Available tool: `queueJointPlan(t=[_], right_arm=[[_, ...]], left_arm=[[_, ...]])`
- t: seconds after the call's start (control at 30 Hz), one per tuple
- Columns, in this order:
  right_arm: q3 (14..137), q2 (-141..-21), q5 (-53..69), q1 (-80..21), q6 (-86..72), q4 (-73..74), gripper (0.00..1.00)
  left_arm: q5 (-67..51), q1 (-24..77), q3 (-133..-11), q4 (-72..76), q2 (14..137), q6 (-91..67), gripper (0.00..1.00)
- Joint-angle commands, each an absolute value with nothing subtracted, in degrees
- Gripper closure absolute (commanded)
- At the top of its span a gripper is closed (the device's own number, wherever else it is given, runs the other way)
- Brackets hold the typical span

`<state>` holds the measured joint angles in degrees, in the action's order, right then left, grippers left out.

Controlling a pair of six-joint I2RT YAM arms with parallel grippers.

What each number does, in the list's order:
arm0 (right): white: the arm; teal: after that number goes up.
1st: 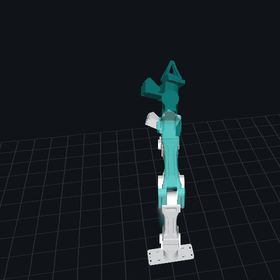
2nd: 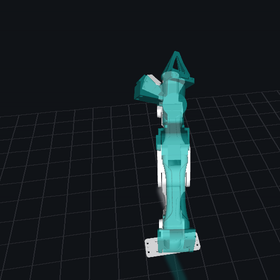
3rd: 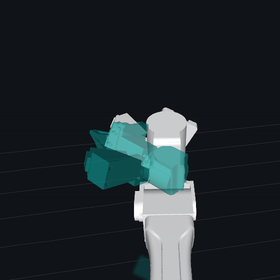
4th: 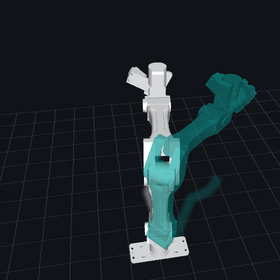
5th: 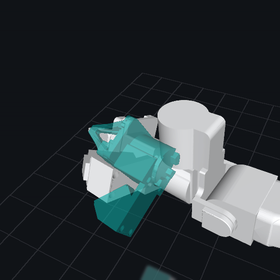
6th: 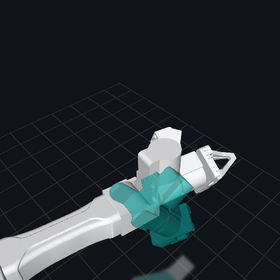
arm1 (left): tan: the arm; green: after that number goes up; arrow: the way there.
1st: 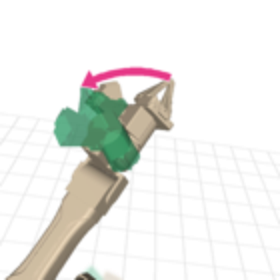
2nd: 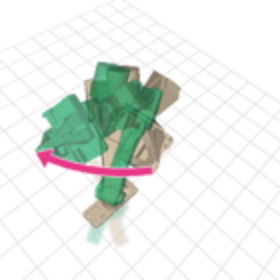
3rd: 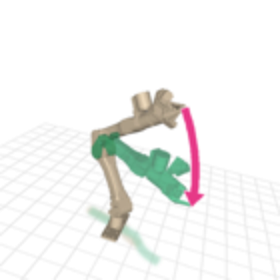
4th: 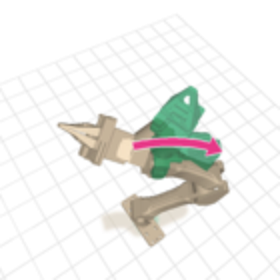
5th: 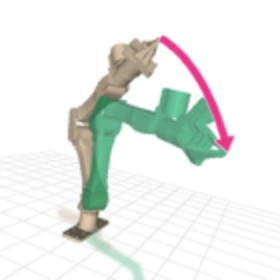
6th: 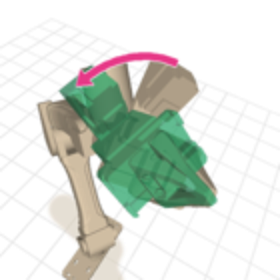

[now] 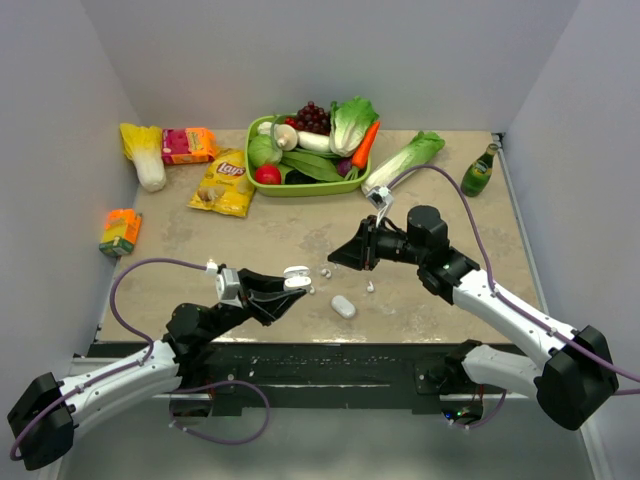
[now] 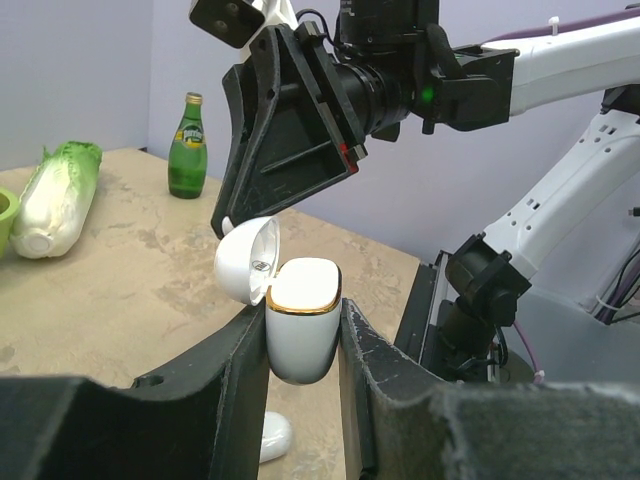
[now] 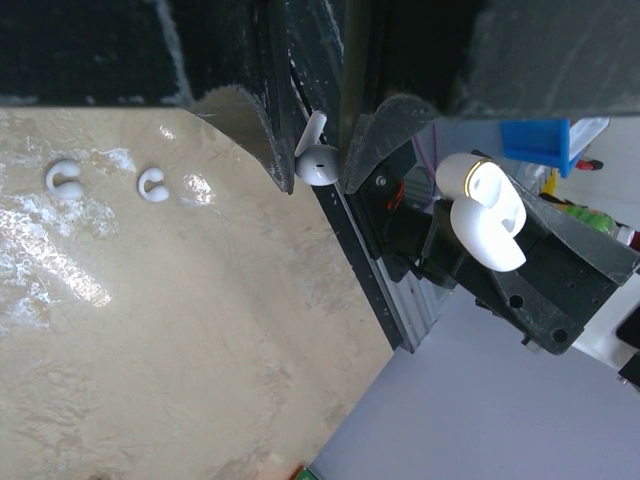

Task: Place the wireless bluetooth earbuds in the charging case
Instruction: Insert the right earbud into the right side groove of the charging case.

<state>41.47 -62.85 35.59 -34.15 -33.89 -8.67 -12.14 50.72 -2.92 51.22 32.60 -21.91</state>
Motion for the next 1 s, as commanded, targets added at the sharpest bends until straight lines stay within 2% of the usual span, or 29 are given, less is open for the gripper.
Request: queueJointPlan(t=[0.0, 0.67, 0.97], right_arm=[[41.3, -61.0, 37.1, -34.0, -33.8, -11.2, 1.0], [43.9, -59.9, 30.9, -34.0, -37.4, -6.5, 1.0], [53.0, -57.0, 23.8, -34.1, -32.7, -0.2, 1.0]], left_arm=[[-11.3, 51.0, -1.4, 52.5, 32.1, -21.4, 1.0], [-10.6, 51.0, -1.3, 51.4, 31.6, -22.8, 1.0], [-9.2, 51.0, -6.9, 47.9, 31.5, -20.4, 1.0]])
